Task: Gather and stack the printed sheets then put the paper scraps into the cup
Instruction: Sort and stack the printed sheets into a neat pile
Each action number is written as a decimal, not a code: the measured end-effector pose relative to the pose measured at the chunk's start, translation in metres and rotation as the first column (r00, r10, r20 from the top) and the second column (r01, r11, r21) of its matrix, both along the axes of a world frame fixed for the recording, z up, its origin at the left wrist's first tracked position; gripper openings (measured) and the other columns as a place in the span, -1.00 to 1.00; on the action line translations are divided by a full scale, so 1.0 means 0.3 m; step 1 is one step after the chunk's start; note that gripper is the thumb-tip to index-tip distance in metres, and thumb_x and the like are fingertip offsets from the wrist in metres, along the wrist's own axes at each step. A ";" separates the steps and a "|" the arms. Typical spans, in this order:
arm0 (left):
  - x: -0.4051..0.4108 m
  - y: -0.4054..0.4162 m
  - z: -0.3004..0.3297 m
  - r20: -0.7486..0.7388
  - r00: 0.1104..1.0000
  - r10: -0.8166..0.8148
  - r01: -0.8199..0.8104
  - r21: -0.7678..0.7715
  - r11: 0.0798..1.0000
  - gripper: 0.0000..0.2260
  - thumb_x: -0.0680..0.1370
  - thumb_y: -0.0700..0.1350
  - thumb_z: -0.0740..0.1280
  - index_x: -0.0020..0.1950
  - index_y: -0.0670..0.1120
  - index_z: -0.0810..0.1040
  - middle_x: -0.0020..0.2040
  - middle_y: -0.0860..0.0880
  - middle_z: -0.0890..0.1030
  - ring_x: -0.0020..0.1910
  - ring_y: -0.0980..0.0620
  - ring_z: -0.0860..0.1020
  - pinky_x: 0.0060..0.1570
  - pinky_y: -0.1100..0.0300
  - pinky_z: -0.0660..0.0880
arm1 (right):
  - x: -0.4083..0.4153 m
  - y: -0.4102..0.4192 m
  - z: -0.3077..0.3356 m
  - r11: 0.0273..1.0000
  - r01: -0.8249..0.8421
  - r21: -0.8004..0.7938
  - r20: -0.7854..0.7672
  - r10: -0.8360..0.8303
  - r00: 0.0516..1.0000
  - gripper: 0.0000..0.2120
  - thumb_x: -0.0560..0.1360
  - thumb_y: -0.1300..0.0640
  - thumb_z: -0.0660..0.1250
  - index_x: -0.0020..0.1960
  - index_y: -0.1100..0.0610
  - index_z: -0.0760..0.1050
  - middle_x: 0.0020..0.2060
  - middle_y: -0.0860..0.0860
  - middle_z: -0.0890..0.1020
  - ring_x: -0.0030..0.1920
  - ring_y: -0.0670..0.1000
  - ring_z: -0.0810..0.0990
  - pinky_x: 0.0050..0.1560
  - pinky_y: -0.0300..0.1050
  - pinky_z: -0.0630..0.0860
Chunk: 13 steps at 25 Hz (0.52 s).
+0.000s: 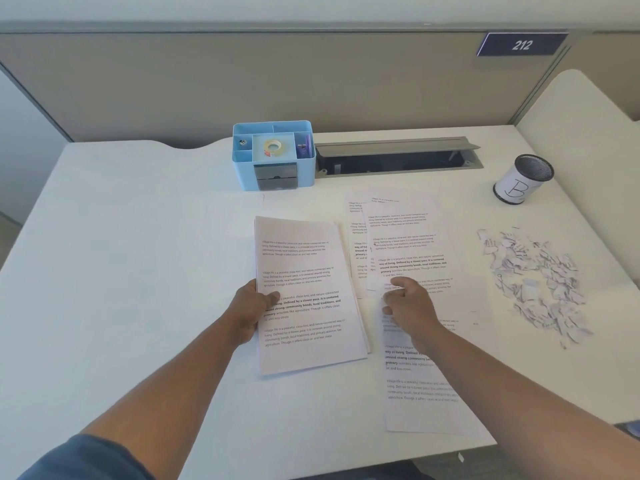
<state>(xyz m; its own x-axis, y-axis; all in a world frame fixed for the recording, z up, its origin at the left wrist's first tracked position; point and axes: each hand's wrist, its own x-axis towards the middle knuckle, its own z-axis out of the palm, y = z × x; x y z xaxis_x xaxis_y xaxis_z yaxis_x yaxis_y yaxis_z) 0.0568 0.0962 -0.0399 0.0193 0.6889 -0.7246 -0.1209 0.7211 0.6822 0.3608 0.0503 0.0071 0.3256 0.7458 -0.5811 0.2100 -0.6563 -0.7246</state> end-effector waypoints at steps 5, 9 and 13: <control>-0.022 0.004 0.022 0.068 0.994 -0.081 0.080 0.017 0.997 -0.68 0.63 -0.36 0.31 0.35 -0.13 0.55 0.22 -0.18 0.69 0.14 -0.27 0.68 0.10 -0.23 0.61 | 0.140 0.003 0.010 0.987 0.148 0.059 0.038 -0.150 0.988 -0.64 0.58 0.19 0.25 0.37 0.05 0.47 -0.03 -0.01 0.62 -0.05 0.04 0.69 -0.18 -0.09 0.51; 0.004 0.014 0.082 0.173 0.973 -0.154 0.147 0.050 0.988 -0.68 0.65 -0.33 0.28 0.39 -0.12 0.53 0.26 -0.19 0.67 0.22 -0.28 0.65 0.15 -0.25 0.59 | 0.213 0.005 0.006 0.977 0.192 0.090 0.084 -0.199 0.976 -0.64 0.58 0.20 0.25 0.36 0.07 0.49 -0.03 0.00 0.64 -0.10 0.05 0.62 -0.12 -0.03 0.53; 0.063 0.030 0.090 0.189 0.975 -0.115 0.107 0.051 0.993 -0.67 0.65 -0.32 0.28 0.39 -0.11 0.53 0.27 -0.18 0.67 0.24 -0.28 0.64 0.13 -0.24 0.61 | 0.305 0.046 0.004 0.979 0.177 0.096 0.098 -0.187 0.978 -0.62 0.58 0.22 0.30 0.39 0.10 0.47 0.01 -0.07 0.58 -0.05 -0.03 0.57 -0.03 -0.08 0.48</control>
